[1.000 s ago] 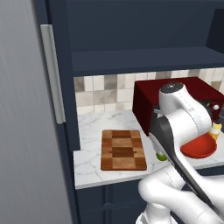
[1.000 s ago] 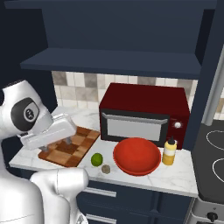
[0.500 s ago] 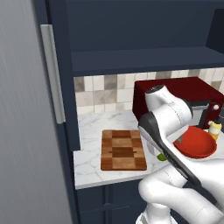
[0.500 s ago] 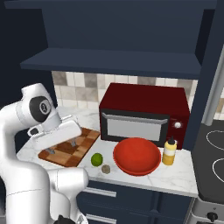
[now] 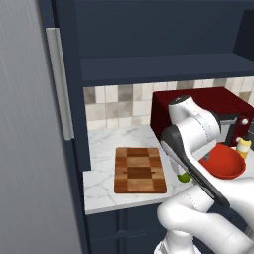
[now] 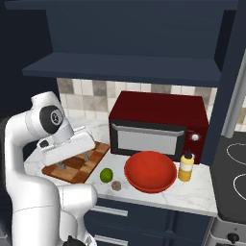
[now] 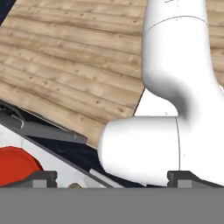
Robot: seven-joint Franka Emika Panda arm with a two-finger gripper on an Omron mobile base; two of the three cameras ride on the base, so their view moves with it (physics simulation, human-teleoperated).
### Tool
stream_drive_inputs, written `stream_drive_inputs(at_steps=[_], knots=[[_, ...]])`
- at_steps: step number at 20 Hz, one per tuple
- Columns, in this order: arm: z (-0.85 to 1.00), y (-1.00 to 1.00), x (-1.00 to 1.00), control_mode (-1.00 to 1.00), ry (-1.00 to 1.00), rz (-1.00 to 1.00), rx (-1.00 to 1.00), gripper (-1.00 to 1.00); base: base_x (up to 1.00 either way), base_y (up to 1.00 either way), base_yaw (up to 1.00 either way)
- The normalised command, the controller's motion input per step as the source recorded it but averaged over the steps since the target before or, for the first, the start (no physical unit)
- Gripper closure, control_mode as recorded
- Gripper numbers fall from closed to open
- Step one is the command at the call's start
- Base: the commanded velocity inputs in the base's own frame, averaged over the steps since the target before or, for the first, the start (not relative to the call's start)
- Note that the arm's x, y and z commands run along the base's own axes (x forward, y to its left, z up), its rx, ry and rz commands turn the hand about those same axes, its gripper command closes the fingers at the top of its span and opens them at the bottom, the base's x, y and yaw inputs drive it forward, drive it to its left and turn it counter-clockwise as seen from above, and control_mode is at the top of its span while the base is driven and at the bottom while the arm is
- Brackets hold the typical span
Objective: Open the cabinet. Place the bowl and condiment on the counter. Then place the lime and garlic on the cutting board.
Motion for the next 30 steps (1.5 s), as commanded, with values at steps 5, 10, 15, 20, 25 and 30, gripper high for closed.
stream_drive_inputs(at_steps=[5,10,15,20,25,30], knots=[[-0.06,-0.03,0.06,-1.00,0.00,0.00,0.00,-1.00,0.00,0.00,0.00],[-0.08,0.00,0.15,-1.00,0.00,0.00,0.00,-1.00,0.00,0.00,0.00],[-0.11,0.00,0.17,-1.00,0.00,0.00,0.00,-1.00,0.00,0.00,0.00],[-0.16,-0.01,0.17,-1.00,0.01,0.00,0.00,-1.00,0.00,0.00,0.00],[-0.15,-0.17,0.03,-1.00,0.02,0.00,0.00,-1.00,0.00,0.00,0.00],[-0.13,-0.26,0.00,-1.00,0.03,0.00,0.00,-1.00,0.00,0.00,0.00]])
